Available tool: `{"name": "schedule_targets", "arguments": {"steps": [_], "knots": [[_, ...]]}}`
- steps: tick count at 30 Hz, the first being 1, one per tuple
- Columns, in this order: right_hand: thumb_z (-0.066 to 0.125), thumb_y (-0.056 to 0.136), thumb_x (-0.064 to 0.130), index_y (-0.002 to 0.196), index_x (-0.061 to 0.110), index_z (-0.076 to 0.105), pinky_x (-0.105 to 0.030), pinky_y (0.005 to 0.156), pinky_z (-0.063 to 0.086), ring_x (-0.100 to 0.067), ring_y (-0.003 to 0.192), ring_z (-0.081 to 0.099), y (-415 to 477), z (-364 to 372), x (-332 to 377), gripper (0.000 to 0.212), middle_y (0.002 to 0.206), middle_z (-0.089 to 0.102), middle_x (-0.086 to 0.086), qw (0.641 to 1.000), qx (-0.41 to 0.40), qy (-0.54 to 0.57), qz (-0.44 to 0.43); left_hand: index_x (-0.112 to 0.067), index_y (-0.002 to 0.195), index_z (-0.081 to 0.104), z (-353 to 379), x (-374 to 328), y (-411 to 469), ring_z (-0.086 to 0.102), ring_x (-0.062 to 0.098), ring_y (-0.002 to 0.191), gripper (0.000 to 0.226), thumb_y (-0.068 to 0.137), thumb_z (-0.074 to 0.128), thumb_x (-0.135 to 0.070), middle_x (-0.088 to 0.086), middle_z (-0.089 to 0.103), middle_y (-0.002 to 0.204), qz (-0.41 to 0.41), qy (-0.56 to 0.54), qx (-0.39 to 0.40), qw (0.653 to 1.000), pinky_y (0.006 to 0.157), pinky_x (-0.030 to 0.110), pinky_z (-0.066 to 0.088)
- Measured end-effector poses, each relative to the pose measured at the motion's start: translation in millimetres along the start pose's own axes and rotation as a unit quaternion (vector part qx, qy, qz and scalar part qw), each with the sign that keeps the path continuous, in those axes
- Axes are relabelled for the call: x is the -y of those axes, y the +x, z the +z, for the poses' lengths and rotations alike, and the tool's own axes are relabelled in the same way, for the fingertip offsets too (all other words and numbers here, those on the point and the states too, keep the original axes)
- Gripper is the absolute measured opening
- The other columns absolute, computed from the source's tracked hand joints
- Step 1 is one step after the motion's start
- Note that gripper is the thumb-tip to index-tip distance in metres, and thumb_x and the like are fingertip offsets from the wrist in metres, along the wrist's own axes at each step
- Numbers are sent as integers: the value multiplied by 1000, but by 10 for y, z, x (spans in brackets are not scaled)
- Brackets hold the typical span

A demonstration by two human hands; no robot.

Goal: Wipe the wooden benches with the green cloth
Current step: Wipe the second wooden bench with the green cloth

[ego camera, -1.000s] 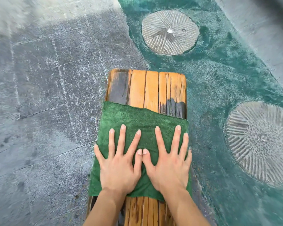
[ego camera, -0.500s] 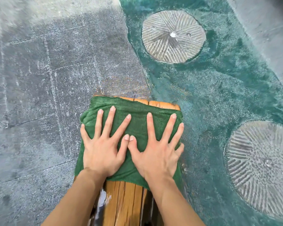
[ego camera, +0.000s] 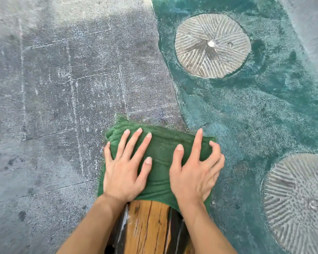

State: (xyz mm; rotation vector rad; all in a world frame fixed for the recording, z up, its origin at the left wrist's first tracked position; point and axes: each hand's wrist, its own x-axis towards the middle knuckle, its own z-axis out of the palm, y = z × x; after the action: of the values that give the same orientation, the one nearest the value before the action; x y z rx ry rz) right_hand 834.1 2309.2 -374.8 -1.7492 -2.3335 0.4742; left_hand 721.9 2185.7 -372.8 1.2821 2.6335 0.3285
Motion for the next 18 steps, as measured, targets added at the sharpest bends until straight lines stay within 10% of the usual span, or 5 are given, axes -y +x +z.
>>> {"name": "schedule_targets", "arguments": {"steps": [7, 9, 12, 18], "knots": [[55, 92, 40, 101, 18, 77, -55, 102, 40, -34, 109, 54, 498, 48, 162, 33, 112, 62, -10, 1000, -12, 15, -12, -25, 128, 67, -16, 35, 519, 47, 28, 125, 36, 100, 47, -36, 5, 46, 132, -110, -42, -80, 990, 105, 51, 31], [55, 98, 34, 94, 12, 72, -52, 102, 41, -34, 97, 62, 733, 45, 317, 28, 98, 69, -11, 997, 17, 3, -70, -22, 103, 63, -68, 79, 858, 52, 28, 126, 21, 101, 46, -35, 4, 55, 126, -100, -40, -34, 994, 107, 53, 35], [52, 108, 29, 100, 9, 62, -51, 100, 42, -39, 86, 67, 1148, 20, 563, 24, 83, 71, -16, 993, 61, 17, -98, -23, 88, 38, -255, 287, 1437, 61, 27, 72, 23, 109, 40, -31, -9, 49, 73, -60, -120, 28, 991, 80, 44, 45], [53, 104, 52, 95, 13, 56, -42, 74, 41, -37, 84, 59, 2131, -413, 1602, 40, 84, 62, -9, 944, 262, -33, -200, -19, 98, 44, -1324, 1429, 2478, 58, 27, 82, 19, 105, 54, -34, 0, 58, 92, 83, -87, 112, 986, 71, 36, 42]]}}
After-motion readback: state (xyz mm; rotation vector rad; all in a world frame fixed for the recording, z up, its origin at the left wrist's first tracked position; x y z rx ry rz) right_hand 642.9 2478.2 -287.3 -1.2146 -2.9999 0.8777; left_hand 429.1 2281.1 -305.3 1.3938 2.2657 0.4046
